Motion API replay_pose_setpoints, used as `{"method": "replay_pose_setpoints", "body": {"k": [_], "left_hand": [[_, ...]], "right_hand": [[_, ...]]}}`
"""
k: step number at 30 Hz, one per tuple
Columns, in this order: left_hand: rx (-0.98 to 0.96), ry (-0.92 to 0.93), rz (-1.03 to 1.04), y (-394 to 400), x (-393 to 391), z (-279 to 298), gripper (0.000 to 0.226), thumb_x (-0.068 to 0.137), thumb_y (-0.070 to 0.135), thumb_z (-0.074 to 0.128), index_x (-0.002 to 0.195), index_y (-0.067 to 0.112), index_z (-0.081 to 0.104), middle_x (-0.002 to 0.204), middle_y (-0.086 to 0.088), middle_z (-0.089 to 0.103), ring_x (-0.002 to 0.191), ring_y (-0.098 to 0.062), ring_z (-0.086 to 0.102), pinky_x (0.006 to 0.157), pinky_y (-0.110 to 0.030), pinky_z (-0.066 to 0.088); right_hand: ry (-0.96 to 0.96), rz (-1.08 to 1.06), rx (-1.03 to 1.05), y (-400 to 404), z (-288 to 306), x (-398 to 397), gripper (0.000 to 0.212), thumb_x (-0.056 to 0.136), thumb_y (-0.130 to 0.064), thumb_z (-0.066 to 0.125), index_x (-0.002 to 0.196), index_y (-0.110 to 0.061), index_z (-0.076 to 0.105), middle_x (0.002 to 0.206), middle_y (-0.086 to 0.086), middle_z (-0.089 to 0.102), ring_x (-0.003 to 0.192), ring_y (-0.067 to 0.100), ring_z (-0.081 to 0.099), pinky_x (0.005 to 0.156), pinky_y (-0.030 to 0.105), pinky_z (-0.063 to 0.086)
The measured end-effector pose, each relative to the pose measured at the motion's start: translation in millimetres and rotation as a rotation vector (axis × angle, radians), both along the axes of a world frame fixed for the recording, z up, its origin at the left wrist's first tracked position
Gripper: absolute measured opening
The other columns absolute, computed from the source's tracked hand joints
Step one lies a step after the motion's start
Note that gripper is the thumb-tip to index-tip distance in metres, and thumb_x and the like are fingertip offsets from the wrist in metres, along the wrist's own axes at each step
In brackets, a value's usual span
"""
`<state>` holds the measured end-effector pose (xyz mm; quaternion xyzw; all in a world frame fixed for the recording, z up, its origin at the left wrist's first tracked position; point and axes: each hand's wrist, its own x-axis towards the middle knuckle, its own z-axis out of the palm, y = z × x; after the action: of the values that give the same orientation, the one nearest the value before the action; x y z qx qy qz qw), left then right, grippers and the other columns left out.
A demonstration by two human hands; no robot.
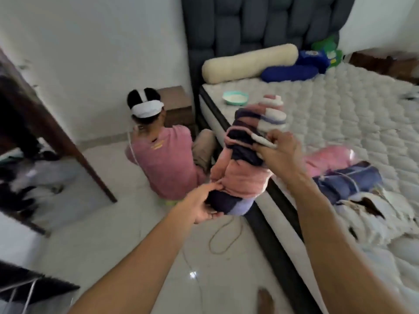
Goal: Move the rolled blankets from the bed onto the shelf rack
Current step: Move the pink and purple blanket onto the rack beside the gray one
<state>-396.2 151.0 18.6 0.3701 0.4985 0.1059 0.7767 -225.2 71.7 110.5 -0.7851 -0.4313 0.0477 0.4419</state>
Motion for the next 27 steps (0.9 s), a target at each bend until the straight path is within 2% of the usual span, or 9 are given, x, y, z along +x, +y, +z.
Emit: {"method": "replay_pose_setpoints", "body": {"k": [3, 5, 9, 12, 14, 16, 19, 21, 27], "left_hand": [[0.016, -0.028, 0.234, 18.6, -90.5, 8.9, 0.006, 0.088, 0.018, 0.055, 0.084, 0.017, 0.059, 0.085, -0.008, 0.059, 0.076, -0.025, 0.057, 0.065, -0.034, 0.048], [0.017, -0.059, 0.38, 22.8, -146.7, 10.1, 0.007, 0.087, 0.017, 0.054, 0.083, 0.019, 0.058, 0.085, -0.006, 0.06, 0.076, -0.024, 0.058, 0.067, -0.033, 0.048], [0.021, -0.115, 0.685, 17.1, -255.3, 11.4, 0.016, 0.087, 0.014, 0.05, 0.073, 0.021, 0.056, 0.084, -0.002, 0.062, 0.077, -0.02, 0.059, 0.067, -0.033, 0.049], [0.06, -0.135, 0.934, 7.2, -336.8, 11.0, 0.015, 0.083, 0.012, 0.054, 0.07, 0.018, 0.055, 0.084, -0.003, 0.061, 0.081, -0.022, 0.058, 0.087, -0.04, 0.05], [0.098, -0.142, 1.099, -2.7, -386.2, 12.8, 0.009, 0.079, 0.011, 0.056, 0.074, 0.018, 0.057, 0.088, -0.004, 0.06, 0.085, -0.023, 0.058, 0.095, -0.042, 0.047], [0.136, -0.151, 1.272, -15.8, -426.8, 15.4, 0.007, 0.08, 0.011, 0.056, 0.08, 0.018, 0.058, 0.09, -0.005, 0.06, 0.083, -0.022, 0.06, 0.09, -0.041, 0.049], [0.192, -0.138, 1.495, -37.5, -469.9, 27.8, 0.008, 0.085, 0.01, 0.053, 0.084, 0.017, 0.057, 0.082, -0.006, 0.058, 0.066, -0.018, 0.061, 0.074, -0.039, 0.055], [0.235, -0.129, 1.64, -56.4, -492.6, 34.7, 0.01, 0.086, 0.011, 0.054, 0.092, 0.018, 0.057, 0.087, -0.006, 0.06, 0.07, -0.02, 0.063, 0.07, -0.038, 0.057], [0.314, -0.084, 1.99, -142.1, -541.7, 43.2, 0.02, 0.086, 0.02, 0.059, 0.105, 0.023, 0.058, 0.108, -0.008, 0.06, 0.085, -0.023, 0.061, 0.074, -0.035, 0.053]], "right_hand": [[-0.072, 0.244, 0.057, 50.0, 10.7, -85.6, 0.031, 0.073, -0.028, 0.072, 0.063, -0.005, 0.054, 0.064, 0.009, 0.053, 0.07, 0.026, 0.051, 0.051, 0.023, 0.023], [-0.124, 0.416, 0.089, 77.2, 18.2, -142.8, 0.03, 0.073, -0.028, 0.073, 0.063, -0.007, 0.054, 0.063, 0.003, 0.047, 0.07, 0.023, 0.048, 0.051, 0.017, 0.028], [-0.161, 0.764, 0.139, 121.2, 28.9, -260.8, 0.022, 0.073, -0.02, 0.073, 0.07, -0.005, 0.058, 0.066, -0.01, 0.038, 0.075, 0.02, 0.044, 0.056, 0.023, 0.021], [-0.15, 1.029, 0.184, 143.6, 33.6, -349.4, 0.019, 0.073, -0.018, 0.075, 0.072, -0.01, 0.058, 0.068, -0.011, 0.039, 0.073, 0.019, 0.043, 0.054, 0.023, 0.024], [-0.138, 1.19, 0.21, 154.1, 36.2, -406.1, 0.02, 0.074, -0.02, 0.075, 0.072, -0.015, 0.055, 0.074, -0.004, 0.043, 0.074, 0.018, 0.043, 0.055, 0.019, 0.027], [-0.143, 1.345, 0.229, 160.0, 40.5, -459.6, 0.02, 0.074, -0.021, 0.075, 0.074, -0.016, 0.056, 0.083, 0.001, 0.048, 0.076, 0.017, 0.043, 0.057, 0.02, 0.025], [-0.13, 1.549, 0.265, 165.5, 51.8, -530.5, 0.018, 0.074, -0.023, 0.074, 0.08, -0.013, 0.061, 0.09, 0.003, 0.049, 0.079, 0.017, 0.044, 0.061, 0.022, 0.023], [-0.115, 1.7, 0.299, 161.6, 62.1, -574.3, 0.016, 0.075, -0.025, 0.073, 0.08, -0.018, 0.059, 0.091, 0.002, 0.048, 0.078, 0.016, 0.043, 0.062, 0.023, 0.025], [-0.053, 2.04, 0.306, 111.9, 76.0, -678.3, 0.019, 0.077, -0.027, 0.07, 0.081, -0.022, 0.052, 0.092, 0.002, 0.045, 0.081, 0.019, 0.045, 0.067, 0.027, 0.03]]}}
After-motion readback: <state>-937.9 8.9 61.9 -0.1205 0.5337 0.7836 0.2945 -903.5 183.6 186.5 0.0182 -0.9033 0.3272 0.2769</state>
